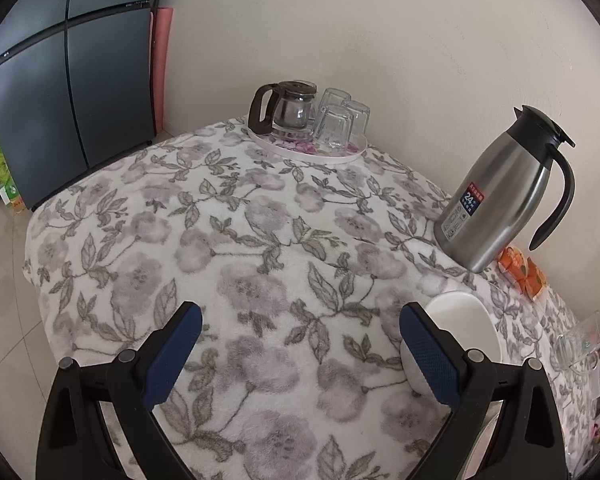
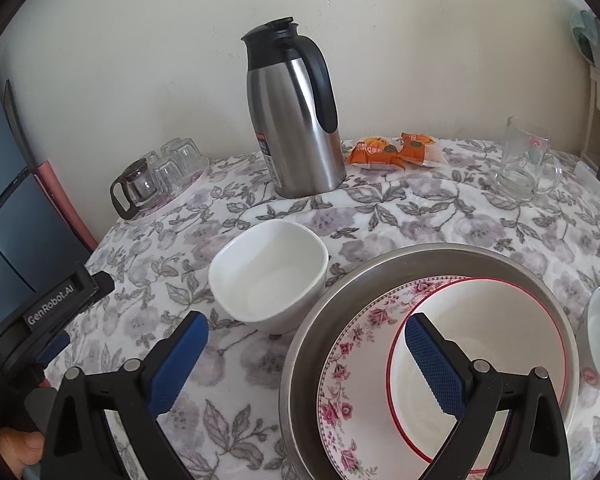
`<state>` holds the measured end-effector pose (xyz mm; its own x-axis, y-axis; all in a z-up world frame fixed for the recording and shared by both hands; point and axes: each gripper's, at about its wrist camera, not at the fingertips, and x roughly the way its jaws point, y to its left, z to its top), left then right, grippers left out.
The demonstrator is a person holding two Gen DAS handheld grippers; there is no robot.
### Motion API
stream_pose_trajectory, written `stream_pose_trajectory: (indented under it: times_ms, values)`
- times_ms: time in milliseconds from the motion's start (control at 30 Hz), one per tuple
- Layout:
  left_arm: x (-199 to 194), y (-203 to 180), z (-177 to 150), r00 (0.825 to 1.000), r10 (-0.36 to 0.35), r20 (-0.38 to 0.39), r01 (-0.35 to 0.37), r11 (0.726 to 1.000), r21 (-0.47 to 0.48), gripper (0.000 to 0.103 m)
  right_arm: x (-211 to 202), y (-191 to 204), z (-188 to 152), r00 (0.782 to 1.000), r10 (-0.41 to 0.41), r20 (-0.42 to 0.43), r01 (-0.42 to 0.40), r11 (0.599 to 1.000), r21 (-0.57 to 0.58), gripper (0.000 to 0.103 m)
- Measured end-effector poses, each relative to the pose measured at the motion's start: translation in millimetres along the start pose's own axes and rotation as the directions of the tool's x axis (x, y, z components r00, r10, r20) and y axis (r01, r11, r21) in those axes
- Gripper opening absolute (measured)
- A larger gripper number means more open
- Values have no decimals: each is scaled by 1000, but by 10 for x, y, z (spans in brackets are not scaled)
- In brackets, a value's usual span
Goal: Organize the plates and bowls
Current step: 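Move both tools toward the white square bowl beside the thermos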
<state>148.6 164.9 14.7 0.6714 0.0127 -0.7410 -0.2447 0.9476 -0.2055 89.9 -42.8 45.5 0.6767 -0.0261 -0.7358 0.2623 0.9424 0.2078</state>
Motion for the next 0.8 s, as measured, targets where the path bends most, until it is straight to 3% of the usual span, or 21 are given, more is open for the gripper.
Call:
stream_pose_trajectory:
  times_ms: [433, 733, 800]
  values:
    - [59, -45, 157, 984, -177, 33, 180, 980, -81, 99, 22, 78, 162, 997, -70, 29, 72, 996, -52, 101]
    - [185, -232, 162, 959, -282, -34, 279, 958, -64, 99, 71, 1, 425, 995, -95, 5, 95, 995, -30, 101]
    - [180, -252, 156, 962, -274, -19, 273, 960, -58, 99, 76, -7, 476, 995, -96, 7, 97, 995, -29, 101]
